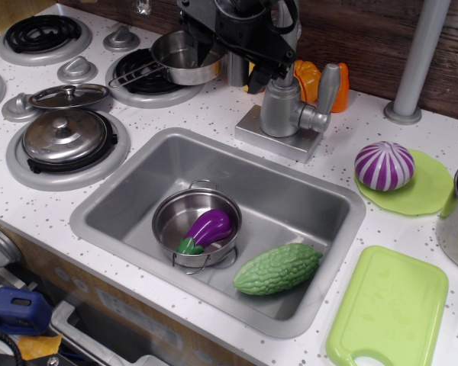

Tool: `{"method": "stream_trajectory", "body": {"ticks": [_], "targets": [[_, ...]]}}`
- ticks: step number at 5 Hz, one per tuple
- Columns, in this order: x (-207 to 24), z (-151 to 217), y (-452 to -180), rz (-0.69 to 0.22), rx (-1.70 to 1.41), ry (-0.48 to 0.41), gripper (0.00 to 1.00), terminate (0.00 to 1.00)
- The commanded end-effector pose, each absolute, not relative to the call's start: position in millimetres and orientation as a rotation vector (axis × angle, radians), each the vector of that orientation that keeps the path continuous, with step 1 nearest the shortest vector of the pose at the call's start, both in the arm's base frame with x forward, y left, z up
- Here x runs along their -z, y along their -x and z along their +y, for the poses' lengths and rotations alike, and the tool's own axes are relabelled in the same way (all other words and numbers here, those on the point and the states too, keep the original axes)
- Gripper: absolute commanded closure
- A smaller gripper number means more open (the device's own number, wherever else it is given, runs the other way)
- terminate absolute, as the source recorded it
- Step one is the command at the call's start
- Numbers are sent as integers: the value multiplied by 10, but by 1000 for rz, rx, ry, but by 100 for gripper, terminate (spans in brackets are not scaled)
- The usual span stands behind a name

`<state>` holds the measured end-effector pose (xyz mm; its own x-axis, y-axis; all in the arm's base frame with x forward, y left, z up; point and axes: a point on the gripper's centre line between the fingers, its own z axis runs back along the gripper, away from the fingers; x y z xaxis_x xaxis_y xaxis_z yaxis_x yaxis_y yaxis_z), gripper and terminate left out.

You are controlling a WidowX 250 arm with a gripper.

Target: Turn faucet front to left

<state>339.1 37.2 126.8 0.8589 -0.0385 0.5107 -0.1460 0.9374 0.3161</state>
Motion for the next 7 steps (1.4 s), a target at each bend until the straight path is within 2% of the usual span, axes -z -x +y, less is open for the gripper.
{"method": "stream_trajectory", "body": {"ticks": [1,2,4,6,7], "targets": [[-1361,631,-3470,-608,-69,-470,100,0],[-1366,854,-3446,-628,-32,-549,100,0],[-1378,1254,-3443,-694,39,-618,100,0],[-1367,1349,-3693,-729,51,-620,100,0],[-1366,1386,-3834,-746,47,-660,100,0]]}}
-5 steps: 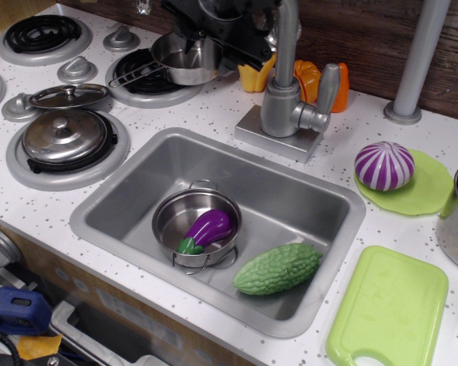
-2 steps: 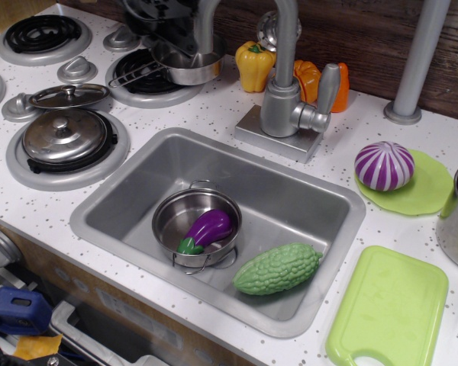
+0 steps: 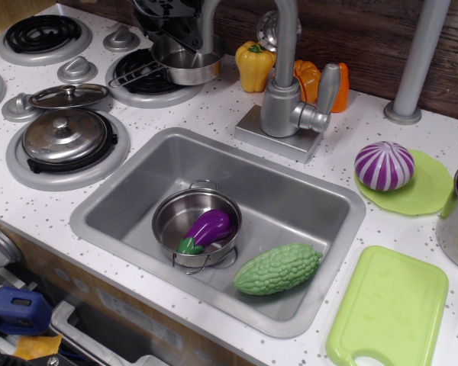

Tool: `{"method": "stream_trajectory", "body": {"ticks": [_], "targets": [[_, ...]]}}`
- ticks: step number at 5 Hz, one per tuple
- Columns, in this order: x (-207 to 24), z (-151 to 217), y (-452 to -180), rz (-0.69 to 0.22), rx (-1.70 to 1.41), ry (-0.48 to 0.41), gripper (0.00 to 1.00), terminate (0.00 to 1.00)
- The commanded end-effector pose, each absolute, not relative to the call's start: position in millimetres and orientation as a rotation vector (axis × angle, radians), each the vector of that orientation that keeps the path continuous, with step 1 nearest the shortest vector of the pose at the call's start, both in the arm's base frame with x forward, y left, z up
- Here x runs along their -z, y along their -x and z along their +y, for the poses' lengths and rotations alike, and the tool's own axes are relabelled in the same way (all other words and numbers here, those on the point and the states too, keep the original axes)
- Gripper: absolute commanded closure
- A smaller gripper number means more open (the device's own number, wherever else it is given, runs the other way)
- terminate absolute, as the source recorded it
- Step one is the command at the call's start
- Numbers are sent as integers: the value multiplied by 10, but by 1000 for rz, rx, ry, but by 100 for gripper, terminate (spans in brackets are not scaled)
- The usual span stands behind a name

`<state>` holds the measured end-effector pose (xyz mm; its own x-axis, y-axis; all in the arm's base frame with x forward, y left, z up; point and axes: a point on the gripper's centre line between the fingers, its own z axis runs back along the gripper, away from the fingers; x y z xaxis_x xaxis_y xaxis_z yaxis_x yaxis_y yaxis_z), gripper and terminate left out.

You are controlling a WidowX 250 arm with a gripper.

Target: Turn faucet front to left

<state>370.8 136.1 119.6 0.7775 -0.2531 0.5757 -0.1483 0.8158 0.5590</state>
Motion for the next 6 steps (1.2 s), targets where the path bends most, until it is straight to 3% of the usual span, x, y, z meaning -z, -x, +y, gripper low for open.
{"method": "stream_trajectory", "body": {"ticks": [1,5,6], "targets": [[-1440,1476,-3944,-763,60,-685,100,0],[-1548,1599,-4177,-804,69,-719,100,0],[-1569,1601,-4199,-806,68,-723,100,100]]}}
